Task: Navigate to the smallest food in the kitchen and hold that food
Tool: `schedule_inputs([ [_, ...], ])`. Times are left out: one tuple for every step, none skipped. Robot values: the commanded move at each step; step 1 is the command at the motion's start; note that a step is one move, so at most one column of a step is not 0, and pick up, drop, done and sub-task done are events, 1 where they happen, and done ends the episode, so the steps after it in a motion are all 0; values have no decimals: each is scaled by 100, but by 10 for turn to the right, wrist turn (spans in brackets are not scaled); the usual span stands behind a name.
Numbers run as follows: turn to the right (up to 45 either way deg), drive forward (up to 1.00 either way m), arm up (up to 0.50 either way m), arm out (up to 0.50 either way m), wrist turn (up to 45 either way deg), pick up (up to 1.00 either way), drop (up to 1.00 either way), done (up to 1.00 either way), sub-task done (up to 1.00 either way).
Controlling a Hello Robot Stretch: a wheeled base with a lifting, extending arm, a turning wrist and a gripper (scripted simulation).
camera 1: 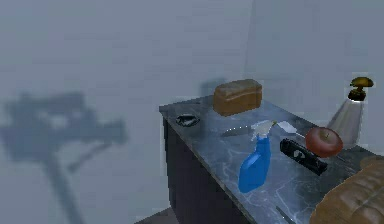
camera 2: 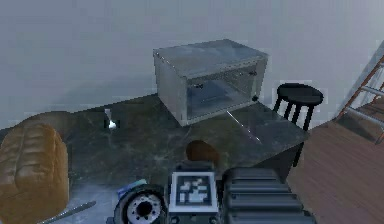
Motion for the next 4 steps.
schedule_inputs([
  [0,0,0,14,0,0,0,0,0],
  [0,0,0,0,450,0,0,0,0],
  [0,0,0,0,450,0,0,0,0],
  [0,0,0,0,450,0,0,0,0],
])
